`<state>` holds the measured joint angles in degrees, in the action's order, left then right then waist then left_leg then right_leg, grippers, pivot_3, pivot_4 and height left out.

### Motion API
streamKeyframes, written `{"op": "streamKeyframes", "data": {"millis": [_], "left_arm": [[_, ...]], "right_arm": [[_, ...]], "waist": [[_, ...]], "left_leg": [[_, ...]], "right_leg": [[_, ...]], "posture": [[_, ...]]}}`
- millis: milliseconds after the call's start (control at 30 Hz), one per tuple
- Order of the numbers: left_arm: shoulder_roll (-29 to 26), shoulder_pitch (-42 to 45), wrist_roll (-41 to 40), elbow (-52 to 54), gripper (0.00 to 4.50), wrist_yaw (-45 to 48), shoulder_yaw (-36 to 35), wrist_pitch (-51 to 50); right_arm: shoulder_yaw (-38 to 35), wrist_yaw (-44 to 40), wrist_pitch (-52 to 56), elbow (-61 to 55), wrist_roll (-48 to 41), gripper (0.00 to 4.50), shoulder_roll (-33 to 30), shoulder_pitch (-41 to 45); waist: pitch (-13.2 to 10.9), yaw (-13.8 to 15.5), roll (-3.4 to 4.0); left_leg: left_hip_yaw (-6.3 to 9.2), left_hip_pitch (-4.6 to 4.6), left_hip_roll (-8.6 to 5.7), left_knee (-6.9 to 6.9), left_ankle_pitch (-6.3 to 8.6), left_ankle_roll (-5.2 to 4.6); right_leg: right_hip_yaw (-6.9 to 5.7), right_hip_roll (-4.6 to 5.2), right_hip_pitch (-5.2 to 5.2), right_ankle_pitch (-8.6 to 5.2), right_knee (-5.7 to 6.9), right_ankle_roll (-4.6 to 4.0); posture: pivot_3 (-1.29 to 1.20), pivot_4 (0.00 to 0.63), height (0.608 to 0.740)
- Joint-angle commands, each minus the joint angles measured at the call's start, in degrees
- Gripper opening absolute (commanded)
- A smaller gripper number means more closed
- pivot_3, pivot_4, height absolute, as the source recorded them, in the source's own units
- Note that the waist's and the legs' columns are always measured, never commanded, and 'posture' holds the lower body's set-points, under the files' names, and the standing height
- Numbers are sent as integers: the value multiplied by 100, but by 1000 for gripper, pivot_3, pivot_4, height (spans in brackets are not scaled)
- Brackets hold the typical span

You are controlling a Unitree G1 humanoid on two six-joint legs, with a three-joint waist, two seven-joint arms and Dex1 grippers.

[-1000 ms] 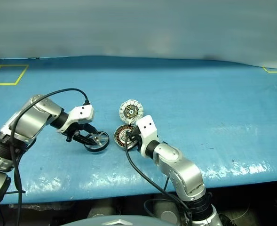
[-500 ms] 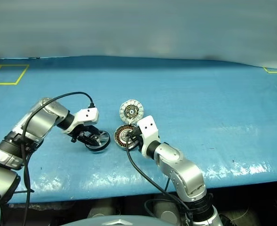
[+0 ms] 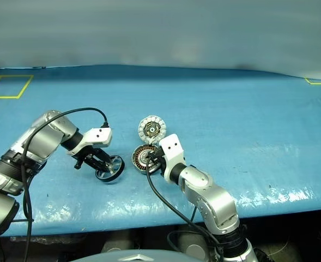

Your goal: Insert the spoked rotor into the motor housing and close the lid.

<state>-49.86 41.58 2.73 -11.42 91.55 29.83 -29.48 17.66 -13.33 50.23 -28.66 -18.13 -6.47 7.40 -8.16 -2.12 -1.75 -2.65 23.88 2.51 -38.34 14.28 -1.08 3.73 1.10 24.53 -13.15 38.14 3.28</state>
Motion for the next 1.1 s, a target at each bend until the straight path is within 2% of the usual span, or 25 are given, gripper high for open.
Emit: {"op": "streamKeyframes", "data": {"millis": [33, 300, 433, 533, 600, 800, 900, 1100], "left_arm": [[-265, -25, 103, 227, 1305, -61, -202, 117], [-816, 80, -57, 740, 1305, 55, -683, 268], [-804, 214, -67, 818, 1305, 22, -771, 340], [-566, 368, -59, 888, 1305, -17, -660, 347], [-387, 451, -7, 895, 1305, -81, -573, 351], [299, 852, 273, 745, 1305, -220, -178, 375], [603, 1085, 313, 582, 1305, -248, -73, 372], [1065, 1513, 440, 239, 1305, -35, 291, 499]], "right_arm": [[-28, -11, -100, -239, -23, 0, 18, 56], [-124, -515, -623, -418, -111, 0, -411, -137], [-151, -930, -1207, -400, -52, 0, -806, -474], [-123, -1151, -2186, -155, 250, 0, -1065, -943], [-220, -1141, -2903, 26, 333, 0, -966, -1243], [-371, -1316, -4142, 775, 372, 0, -780, -1901], [-379, -1399, -4645, 1151, 394, 0, -668, -2031], [-319, -1516, -4964, 1601, 447, 0, -538, -2052]], "waist": [[0, -5, 0], [0, 12, 0], [0, 35, -1], [1, 64, -3], [1, 78, -3], [0, 74, -2], [0, 70, -2], [-3, 60, 2]], "left_leg": [[1, 0, 1, 0, 0, 0], [1, 3, 0, 0, 0, 0], [-1, 2, -1, 0, 0, 0], [-2, 2, -3, -1, 0, 0], [-3, 1, -4, -2, 0, 0], [-5, -3, 2, -13, 0, 0], [-8, 0, 2, -30, 1, -2], [-9, -2, 6, -64, 4, -6]], "right_leg": [[0, 0, 0, 0, 0, 0], [-2, 2, 2, -2, -1, -2], [-3, 2, 0, -3, -3, -1], [-2, 2, -3, -7, -4, 2], [-2, 2, -4, -11, -6, 4], [3, -5, -10, -13, -2, 6], [7, -5, -11, -14, -1, 5], [12, -10, -21, -17, 12, 12]], "posture": [[0, 150, 740], [0, 150, 740], [0, 150, 740], [0, 150, 740], [0, 150, 740], [0, 150, 740], [0, 150, 740], [0, 150, 740]]}}
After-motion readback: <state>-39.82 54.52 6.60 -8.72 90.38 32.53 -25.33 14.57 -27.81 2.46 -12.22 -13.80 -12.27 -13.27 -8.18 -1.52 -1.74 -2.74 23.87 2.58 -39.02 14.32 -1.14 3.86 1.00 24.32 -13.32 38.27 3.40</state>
